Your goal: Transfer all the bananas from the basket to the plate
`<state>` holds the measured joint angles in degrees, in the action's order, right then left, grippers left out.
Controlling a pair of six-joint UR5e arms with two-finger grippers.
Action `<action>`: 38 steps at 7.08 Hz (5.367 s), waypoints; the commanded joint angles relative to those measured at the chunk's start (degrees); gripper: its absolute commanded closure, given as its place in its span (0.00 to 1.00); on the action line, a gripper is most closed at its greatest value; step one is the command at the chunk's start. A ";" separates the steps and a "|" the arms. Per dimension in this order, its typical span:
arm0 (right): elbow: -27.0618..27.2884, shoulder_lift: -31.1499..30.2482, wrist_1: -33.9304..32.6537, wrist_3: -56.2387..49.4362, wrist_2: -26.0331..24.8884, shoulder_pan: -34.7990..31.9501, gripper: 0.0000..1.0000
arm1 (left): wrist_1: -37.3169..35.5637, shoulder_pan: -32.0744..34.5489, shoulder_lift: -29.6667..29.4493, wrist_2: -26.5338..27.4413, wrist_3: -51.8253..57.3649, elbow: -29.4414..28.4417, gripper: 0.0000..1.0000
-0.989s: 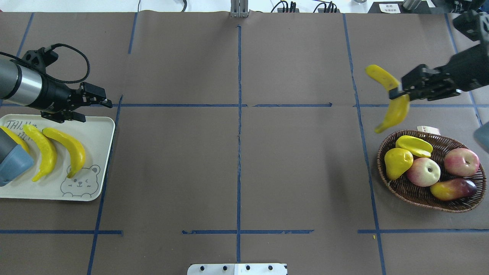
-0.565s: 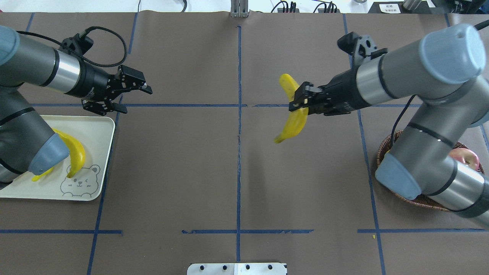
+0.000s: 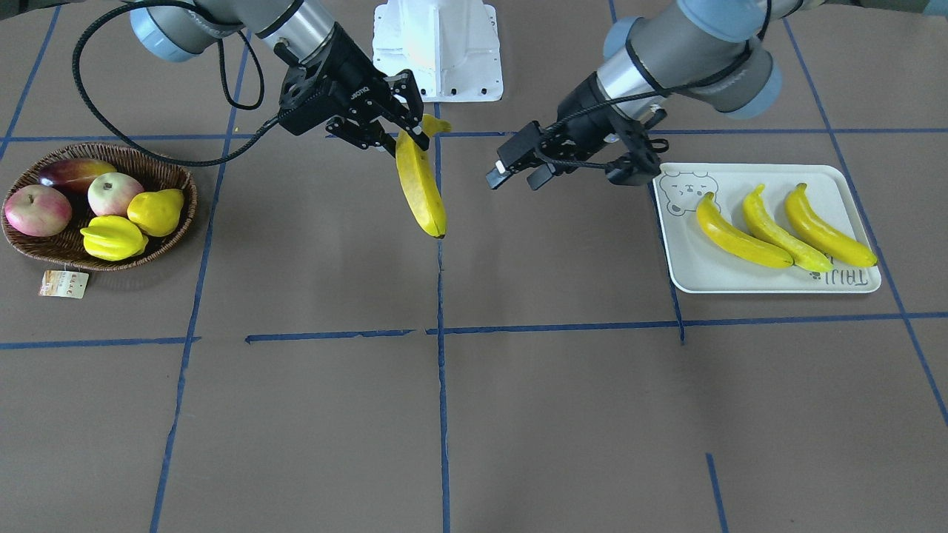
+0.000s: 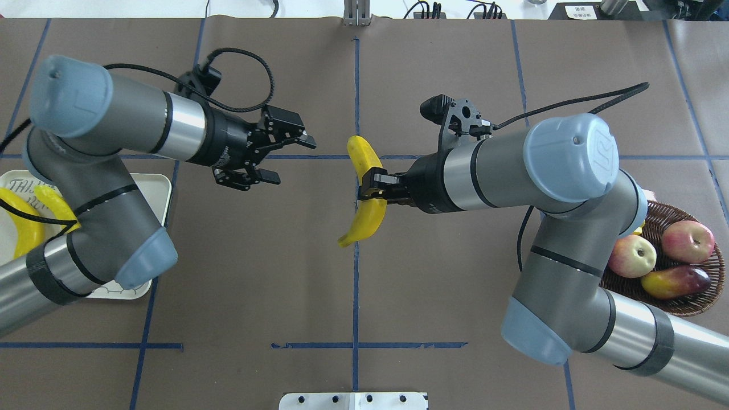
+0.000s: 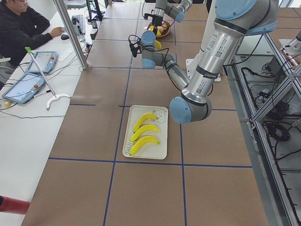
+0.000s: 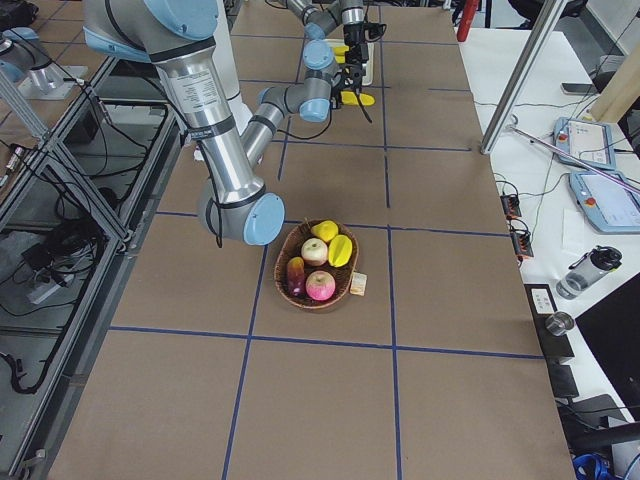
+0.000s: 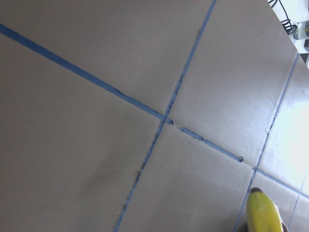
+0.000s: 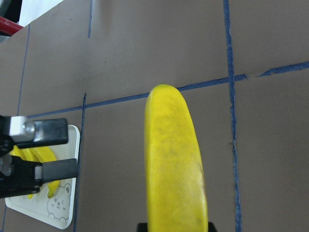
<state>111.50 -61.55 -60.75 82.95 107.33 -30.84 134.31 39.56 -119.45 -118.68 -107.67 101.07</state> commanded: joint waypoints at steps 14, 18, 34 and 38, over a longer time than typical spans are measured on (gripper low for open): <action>1.60 0.47 0.02 -0.06 -1.51 0.96 0.00 | -0.53 -4.33 -3.19 6.36 0.80 -4.31 1.00; 2.14 -0.15 -0.16 -0.07 -1.51 0.26 0.00 | -3.09 8.47 17.26 -1.01 18.42 -3.25 1.00; -1.10 -21.33 -21.98 -58.57 20.27 -38.37 0.00 | -10.42 23.30 25.84 -8.82 48.43 -2.81 0.00; -19.27 -25.26 -24.42 -86.43 32.94 -55.80 0.00 | -37.45 43.26 26.11 -11.92 94.89 -4.13 0.00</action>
<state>96.89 -84.44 -85.06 2.79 139.03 -83.12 107.07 75.99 -93.39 -129.52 -28.56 97.52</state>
